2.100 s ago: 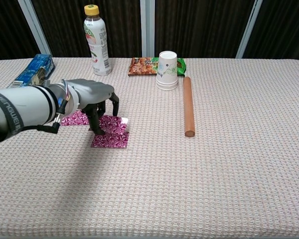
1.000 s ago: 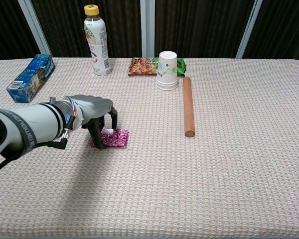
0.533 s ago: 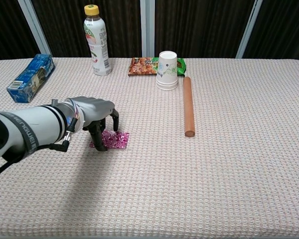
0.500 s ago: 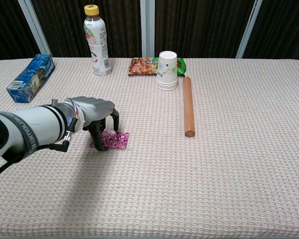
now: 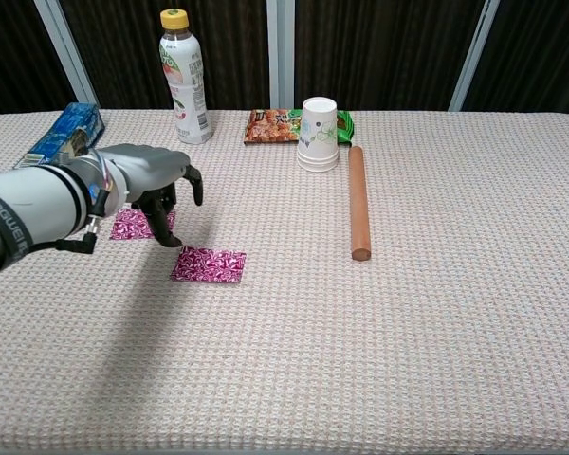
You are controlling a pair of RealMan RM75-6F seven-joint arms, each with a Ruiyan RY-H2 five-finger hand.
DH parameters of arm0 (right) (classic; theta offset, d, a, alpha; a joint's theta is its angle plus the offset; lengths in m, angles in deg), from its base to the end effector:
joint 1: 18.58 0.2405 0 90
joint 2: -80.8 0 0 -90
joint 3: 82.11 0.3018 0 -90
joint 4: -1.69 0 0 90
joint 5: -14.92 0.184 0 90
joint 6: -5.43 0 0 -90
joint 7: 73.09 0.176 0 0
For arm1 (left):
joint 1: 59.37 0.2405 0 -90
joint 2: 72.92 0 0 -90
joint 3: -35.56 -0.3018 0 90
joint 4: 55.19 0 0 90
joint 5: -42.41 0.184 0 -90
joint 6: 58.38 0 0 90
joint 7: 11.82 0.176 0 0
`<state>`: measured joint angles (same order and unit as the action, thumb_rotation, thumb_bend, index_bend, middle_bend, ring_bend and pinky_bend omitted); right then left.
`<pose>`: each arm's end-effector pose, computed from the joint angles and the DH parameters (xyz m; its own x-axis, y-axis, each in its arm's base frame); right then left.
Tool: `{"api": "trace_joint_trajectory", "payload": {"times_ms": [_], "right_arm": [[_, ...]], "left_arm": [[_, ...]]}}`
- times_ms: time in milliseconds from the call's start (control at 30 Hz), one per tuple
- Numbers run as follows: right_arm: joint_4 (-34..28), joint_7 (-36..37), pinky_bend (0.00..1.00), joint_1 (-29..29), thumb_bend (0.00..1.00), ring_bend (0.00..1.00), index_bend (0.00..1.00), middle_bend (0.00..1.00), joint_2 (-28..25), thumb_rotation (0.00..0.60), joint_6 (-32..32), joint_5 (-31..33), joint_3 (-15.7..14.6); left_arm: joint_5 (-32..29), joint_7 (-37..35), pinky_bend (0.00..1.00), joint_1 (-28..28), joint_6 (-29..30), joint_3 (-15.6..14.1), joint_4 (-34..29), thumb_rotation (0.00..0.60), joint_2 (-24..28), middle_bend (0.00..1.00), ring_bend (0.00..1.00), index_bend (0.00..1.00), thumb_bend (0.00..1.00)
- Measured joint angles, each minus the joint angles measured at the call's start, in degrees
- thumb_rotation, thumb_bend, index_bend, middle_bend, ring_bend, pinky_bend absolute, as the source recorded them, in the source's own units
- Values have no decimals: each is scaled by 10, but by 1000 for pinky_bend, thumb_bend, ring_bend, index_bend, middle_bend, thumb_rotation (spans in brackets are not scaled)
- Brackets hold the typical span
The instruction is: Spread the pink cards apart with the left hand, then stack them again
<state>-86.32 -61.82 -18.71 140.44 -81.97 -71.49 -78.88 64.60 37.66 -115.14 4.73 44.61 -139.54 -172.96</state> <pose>-0.3677 -0.1852 0.2455 0.3573 0.0226 0.9337 -0.9326 0.0632 0.3553 -0.1579 0.4055 -0.0738 0.5621 0.4435 0.6981 0.8173 -0.1690 -0.5508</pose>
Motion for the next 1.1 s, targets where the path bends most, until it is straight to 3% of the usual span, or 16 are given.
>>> {"api": "trace_joint_trajectory", "payload": {"times_ms": [400, 1100], "right_arm": [[-9, -13, 0, 3, 163, 0, 115, 68, 0, 508, 4, 0, 0], [-31, -37, 0, 1, 162, 0, 115, 69, -5, 510, 1, 3, -1]], "left_arm": [[11, -40, 960, 32, -66, -10, 136, 600, -14, 876, 864, 365, 264], [26, -43, 960, 46, -89, 0, 170, 600, -37, 876, 864, 401, 263]]}}
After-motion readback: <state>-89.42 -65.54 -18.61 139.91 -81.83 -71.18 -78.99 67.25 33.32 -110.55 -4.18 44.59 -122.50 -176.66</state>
